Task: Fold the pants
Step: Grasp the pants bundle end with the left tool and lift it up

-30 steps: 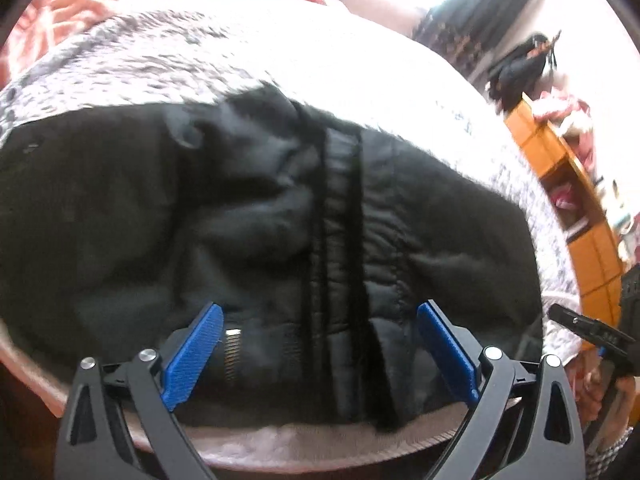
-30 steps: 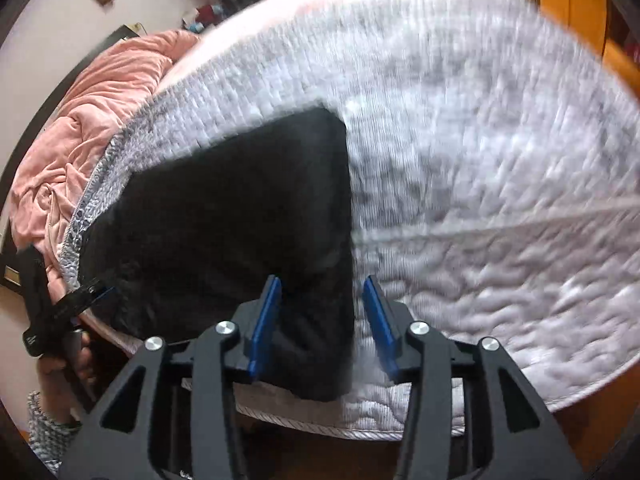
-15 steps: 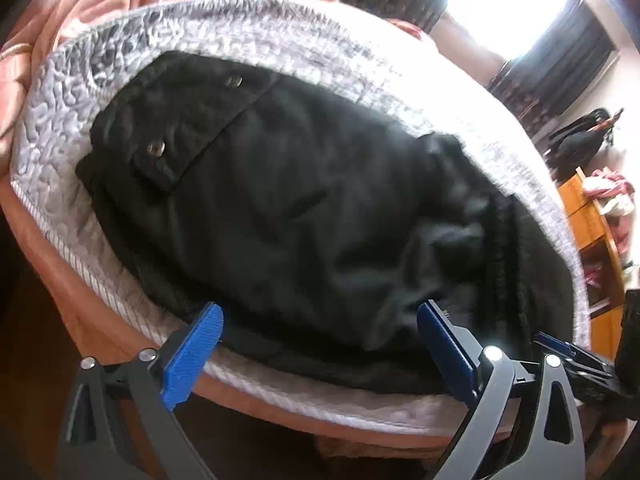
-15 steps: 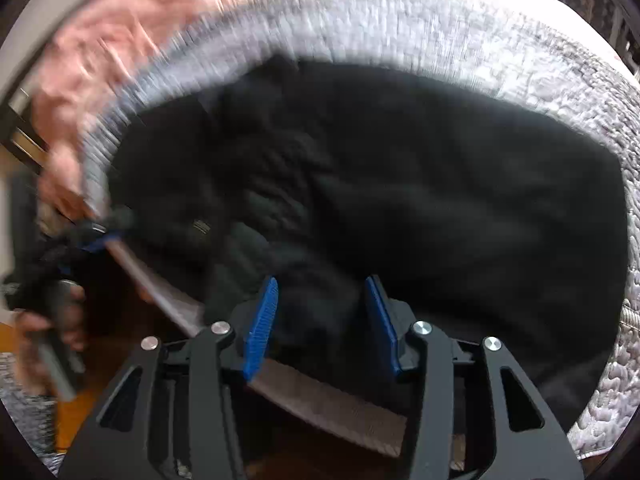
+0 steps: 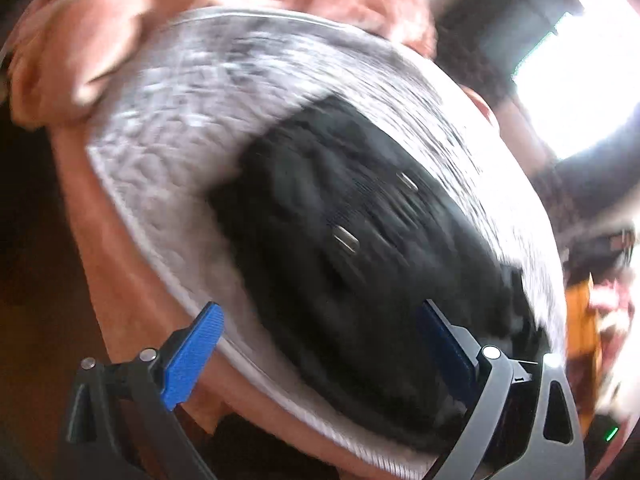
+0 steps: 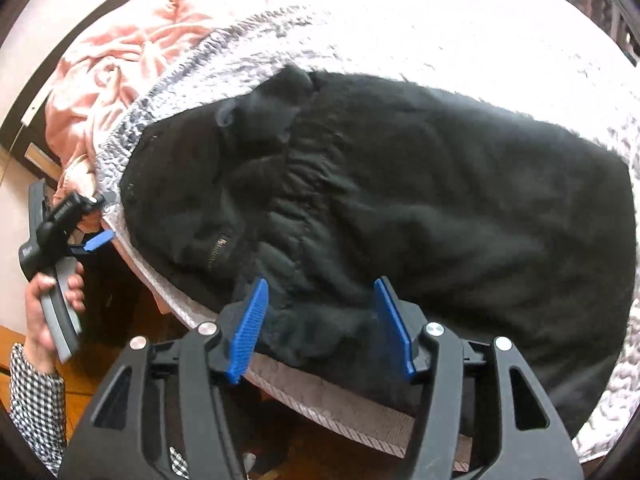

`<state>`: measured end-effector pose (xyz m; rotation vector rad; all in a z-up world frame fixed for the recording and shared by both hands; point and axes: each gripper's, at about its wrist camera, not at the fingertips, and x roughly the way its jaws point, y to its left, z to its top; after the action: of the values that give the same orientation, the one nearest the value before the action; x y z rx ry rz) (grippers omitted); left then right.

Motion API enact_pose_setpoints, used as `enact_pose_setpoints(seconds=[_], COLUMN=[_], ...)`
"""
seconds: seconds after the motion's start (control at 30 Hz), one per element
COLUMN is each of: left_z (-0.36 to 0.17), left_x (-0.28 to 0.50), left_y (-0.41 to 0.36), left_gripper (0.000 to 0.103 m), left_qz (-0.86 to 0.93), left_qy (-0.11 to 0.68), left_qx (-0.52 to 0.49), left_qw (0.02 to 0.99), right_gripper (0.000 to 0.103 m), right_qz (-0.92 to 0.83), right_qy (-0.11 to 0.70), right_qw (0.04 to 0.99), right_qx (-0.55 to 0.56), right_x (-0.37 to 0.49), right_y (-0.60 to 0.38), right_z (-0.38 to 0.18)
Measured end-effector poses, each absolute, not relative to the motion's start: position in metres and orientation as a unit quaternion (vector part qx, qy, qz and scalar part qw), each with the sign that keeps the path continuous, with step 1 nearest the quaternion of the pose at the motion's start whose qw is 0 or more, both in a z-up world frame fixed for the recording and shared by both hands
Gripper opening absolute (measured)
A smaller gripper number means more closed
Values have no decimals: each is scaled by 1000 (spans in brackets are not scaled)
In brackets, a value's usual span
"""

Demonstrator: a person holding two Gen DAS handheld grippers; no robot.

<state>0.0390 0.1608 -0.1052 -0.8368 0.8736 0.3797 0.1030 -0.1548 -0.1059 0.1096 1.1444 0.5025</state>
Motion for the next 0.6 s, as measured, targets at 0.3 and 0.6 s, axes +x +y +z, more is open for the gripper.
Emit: enact_pose_setpoints(seconds=[0.3,0.6], left_z=[-144,-151], left_x=[53,61], left_y=[212,204], left_gripper=[94,61], left_qz=[175,97], left_qy=[382,317], left_qx=[-502,-595], left_qw=[756,732], right_gripper=[55,56], right_qz=[237,239], right_qy=[542,541], right_qw=[805,805], right_qx=[55,53], right_x=[101,101], right_y=[-164,-164], right_z=[-126,-128])
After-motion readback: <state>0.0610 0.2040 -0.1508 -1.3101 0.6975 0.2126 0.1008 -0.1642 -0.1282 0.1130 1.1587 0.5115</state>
